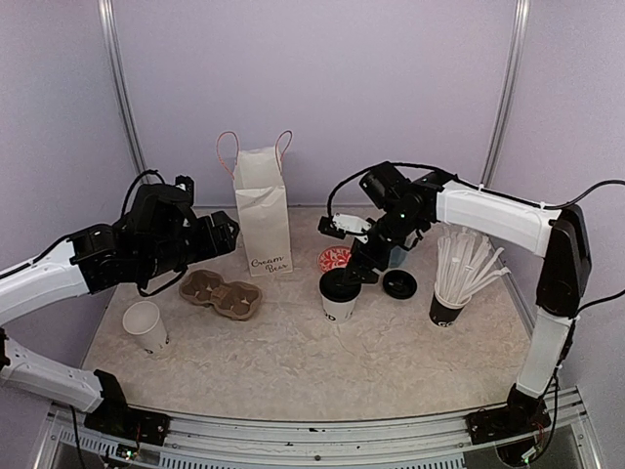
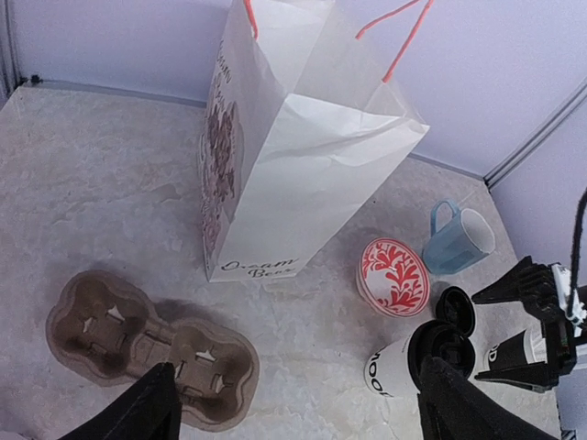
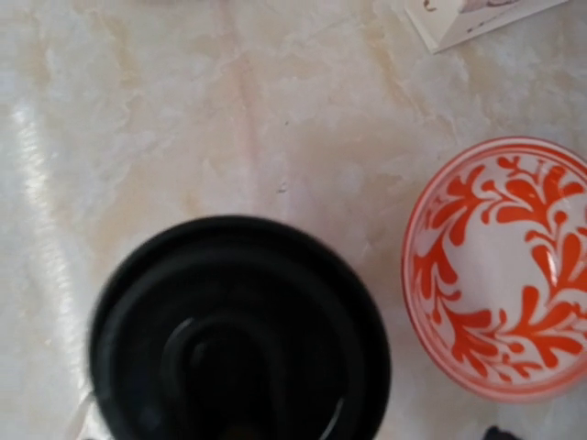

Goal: Pack the takeout coffee

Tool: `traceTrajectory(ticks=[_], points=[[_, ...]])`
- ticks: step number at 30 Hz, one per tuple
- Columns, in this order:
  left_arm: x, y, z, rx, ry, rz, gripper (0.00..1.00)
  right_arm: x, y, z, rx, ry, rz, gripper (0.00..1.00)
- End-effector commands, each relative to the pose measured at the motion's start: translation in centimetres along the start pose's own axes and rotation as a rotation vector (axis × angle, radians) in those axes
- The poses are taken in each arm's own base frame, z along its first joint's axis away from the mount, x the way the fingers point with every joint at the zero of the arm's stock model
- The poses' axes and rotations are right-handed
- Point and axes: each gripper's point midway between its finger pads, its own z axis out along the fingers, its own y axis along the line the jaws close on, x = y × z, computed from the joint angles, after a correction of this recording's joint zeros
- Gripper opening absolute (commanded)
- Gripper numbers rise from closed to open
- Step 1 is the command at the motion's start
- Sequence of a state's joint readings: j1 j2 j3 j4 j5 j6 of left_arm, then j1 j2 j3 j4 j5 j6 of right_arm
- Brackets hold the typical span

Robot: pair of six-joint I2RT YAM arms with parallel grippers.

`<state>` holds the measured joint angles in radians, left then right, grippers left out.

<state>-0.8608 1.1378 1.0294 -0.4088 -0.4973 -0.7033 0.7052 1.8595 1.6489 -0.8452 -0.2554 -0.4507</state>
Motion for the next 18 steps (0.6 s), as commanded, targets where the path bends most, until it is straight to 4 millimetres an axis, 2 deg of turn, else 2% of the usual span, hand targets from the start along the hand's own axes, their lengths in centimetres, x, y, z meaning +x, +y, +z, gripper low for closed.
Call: traceTrajectory(ticks=[1,6,8,12,18], points=[[2.3,3.2,-1.4,-0.171,0.175,0.014,0.81,0.0,1.1,-3.4,0.004,-0.05,-0.019,0.89],[8.6,6.8,-4.6,-0.334,0.466,0.018,0.72,0.7,2.0,-3.7,-0.012,-0.054,-0.041,0.88],[10.2,8.3,-6.2,-0.401,0.519,0.008,0.7,1.5,2.0,-3.3,-0.008,-0.03,-0.039,0.87],[11.9,10.8,-7.9,-0.5,0.541,-0.007,0.7,3.5,2.0,-2.2,0.004,0.02,-0.031,0.85],[12.2,13.4,-7.2,-0.6,0.516,0.023,0.72,5.7,1.5,-1.3,0.046,0.083,-0.039,0.8]])
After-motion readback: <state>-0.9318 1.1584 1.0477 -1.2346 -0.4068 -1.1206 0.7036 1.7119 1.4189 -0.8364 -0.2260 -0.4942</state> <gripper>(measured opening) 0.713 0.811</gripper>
